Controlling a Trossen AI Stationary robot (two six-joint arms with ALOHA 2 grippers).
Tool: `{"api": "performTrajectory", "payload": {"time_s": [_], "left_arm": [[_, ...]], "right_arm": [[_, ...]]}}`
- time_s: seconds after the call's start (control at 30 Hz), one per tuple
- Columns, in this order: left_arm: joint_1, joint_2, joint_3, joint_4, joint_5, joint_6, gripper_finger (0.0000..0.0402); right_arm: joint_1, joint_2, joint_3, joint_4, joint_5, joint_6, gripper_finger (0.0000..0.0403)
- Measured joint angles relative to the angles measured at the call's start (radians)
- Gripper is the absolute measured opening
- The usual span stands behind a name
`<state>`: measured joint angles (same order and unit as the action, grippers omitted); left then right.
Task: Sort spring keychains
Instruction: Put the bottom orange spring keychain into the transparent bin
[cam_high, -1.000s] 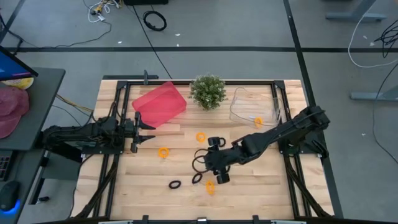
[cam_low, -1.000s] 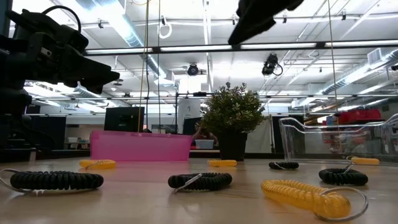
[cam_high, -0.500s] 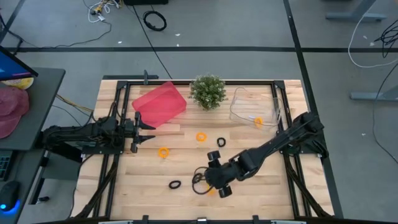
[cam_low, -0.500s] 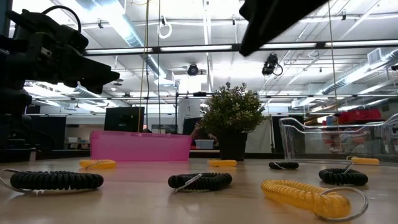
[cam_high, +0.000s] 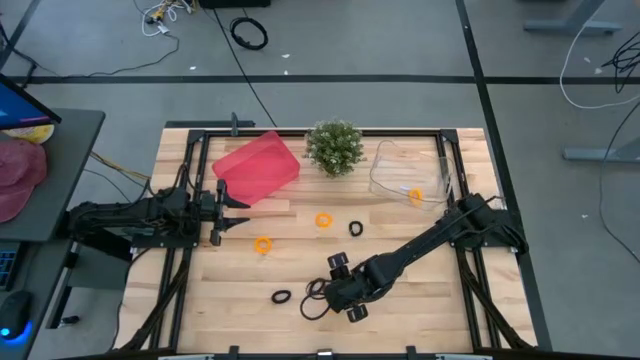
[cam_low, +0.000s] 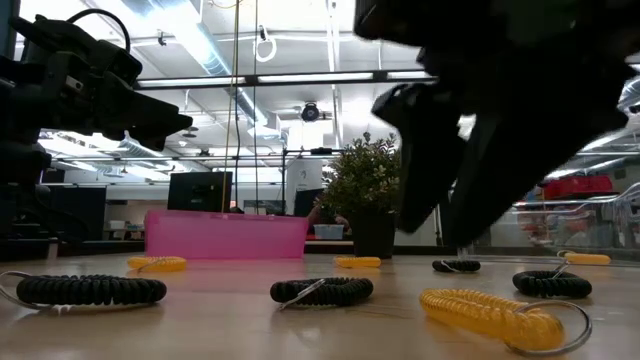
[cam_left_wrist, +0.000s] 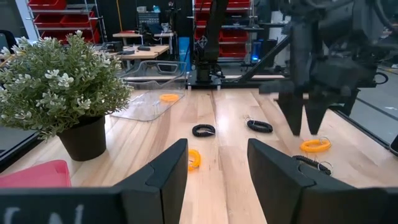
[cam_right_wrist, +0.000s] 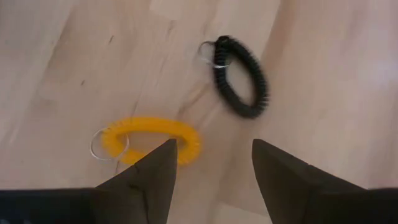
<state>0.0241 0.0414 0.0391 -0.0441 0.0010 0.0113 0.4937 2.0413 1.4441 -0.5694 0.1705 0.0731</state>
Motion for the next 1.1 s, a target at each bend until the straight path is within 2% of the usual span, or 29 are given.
{"api": "performTrajectory", "payload": {"time_s": [0.17,0.43,0.6,0.73,0.77,0.97,1.1], "left_arm": [[0.000,0.000,0.000,0.000,0.000,0.000,0.0172],[0.000,0.000,0.000,0.002,0.000,0.000,0.0172],[0.000,0.000,0.000,0.002,0.000,0.000,0.0172],[0.000,0.000,0.000,0.002,0.000,0.000,0.0172],[0.000,0.000,0.000,0.002,0.000,0.000,0.0172],[0.000,0.000,0.000,0.002,0.000,0.000,0.0172],[0.000,0.000,0.000,0.003,0.000,0.000,0.0172]], "right_arm": [[-0.007,0.068,0.000,0.016,-0.034,0.015,0.0213],[-0.030,0.089,0.006,-0.024,-0.073,0.005,0.0199],[-0.032,0.089,0.005,-0.023,-0.119,0.010,0.0142],[-0.036,0.089,0.005,-0.046,-0.171,0.030,0.0032],[-0.035,0.089,0.005,-0.049,-0.167,0.031,0.0020],[-0.032,0.082,0.003,-0.058,-0.138,0.020,0.0006],[-0.030,0.049,-0.006,-0.099,-0.072,0.050,0.0003]]}}
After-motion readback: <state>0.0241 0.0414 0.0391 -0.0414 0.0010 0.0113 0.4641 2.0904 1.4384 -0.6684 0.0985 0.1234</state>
